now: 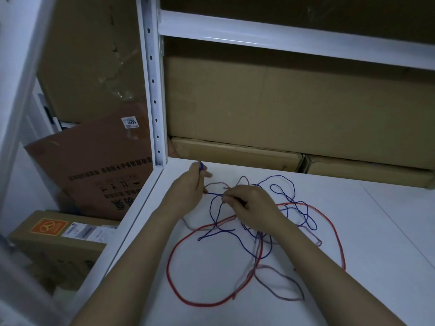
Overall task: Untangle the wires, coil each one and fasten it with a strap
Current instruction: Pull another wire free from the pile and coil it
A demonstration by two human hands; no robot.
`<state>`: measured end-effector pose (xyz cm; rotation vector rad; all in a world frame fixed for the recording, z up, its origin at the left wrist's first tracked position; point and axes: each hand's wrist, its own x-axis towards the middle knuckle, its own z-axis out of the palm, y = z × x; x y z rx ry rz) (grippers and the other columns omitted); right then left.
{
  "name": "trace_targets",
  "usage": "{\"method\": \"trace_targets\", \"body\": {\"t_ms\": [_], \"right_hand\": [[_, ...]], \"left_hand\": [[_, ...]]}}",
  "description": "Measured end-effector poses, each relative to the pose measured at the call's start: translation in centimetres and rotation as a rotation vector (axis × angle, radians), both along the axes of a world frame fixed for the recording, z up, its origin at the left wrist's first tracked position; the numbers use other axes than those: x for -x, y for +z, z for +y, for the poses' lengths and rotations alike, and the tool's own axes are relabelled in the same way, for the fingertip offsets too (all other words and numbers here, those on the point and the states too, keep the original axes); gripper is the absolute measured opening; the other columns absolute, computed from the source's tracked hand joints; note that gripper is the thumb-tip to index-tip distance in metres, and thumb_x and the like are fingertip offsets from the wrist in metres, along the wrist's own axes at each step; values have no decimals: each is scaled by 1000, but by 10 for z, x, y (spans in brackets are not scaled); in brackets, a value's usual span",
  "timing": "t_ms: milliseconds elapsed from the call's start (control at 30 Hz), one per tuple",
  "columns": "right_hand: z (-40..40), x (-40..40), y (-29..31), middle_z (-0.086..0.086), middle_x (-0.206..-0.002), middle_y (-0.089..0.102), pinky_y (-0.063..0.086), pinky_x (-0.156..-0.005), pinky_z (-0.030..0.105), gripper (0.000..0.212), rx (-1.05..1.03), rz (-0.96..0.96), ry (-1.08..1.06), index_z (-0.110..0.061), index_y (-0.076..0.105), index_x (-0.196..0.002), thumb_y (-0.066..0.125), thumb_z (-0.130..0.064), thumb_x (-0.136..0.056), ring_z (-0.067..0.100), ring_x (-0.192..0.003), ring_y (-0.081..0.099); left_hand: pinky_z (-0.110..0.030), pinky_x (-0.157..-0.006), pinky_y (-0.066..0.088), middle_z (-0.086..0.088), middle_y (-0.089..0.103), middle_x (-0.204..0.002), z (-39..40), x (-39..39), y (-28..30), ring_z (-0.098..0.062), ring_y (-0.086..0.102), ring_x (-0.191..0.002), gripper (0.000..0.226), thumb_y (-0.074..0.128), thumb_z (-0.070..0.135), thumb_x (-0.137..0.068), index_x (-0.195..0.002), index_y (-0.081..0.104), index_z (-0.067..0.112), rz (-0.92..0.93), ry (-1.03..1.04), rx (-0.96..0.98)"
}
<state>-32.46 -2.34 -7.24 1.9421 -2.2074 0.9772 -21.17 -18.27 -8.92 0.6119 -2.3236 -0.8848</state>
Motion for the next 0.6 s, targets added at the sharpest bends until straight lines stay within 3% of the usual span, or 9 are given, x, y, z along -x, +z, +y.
{"method": "trace_targets", "body": {"t_ms": [100,167,300,400,467,533,600], "right_hand": [[4,8,11,-2,-78,64,39,-63,17,14,52,-47,-43,-13,74,-92,61,-19,-93,8,-68,52],[4,10,18,3,-79,66,42,-65,22,14,108,-74,-73,-12,74,-92,63,-19,-92,13,-71,55],[-2,9,30,1,-73,64,35,-60,19,13,225,-65,-147,-13,76,-85,71,-25,-86,8,-64,51],[-10,14,41,-4,-62,57,33,-53,17,28,261,-71,-195,-13,70,-72,77,-40,-76,6,-56,45],[-17,22,47,-5,-58,51,33,-51,19,44,215,-169,-232,-10,66,-67,77,-53,-67,6,-53,41],[-21,28,47,-7,-54,42,30,-47,19,54,189,-385,-237,-5,57,-63,78,-55,-63,7,-50,36],[-23,30,38,-8,-54,39,30,-48,20,41,182,-554,-178,-12,53,-59,76,-43,-75,8,-49,33]], "left_hand": [[-5,-62,38,9,64,-81,5,1,-2,7,54,-62,20,33,16,-104,-102,53,16,-33,-86,-88],[-4,-58,36,8,58,-68,11,0,1,8,51,-58,29,32,24,-105,-86,54,21,-48,-135,-129],[-10,-64,39,8,56,-67,24,-1,8,2,48,-58,38,31,31,-105,-78,56,19,-14,-221,-307],[-7,-58,36,15,47,-51,32,-5,17,1,42,-50,41,30,31,-105,-76,52,13,60,-315,-458],[-10,-53,32,13,40,-48,36,-8,25,-2,35,-47,42,31,29,-105,-72,53,16,127,-362,-539],[-16,-50,27,10,35,-47,37,-11,31,-5,30,-45,45,32,28,-105,-66,55,20,215,-395,-665],[-21,-51,23,8,32,-46,36,-13,36,-7,26,-44,41,32,27,-104,-73,54,14,324,-420,-778]]}}
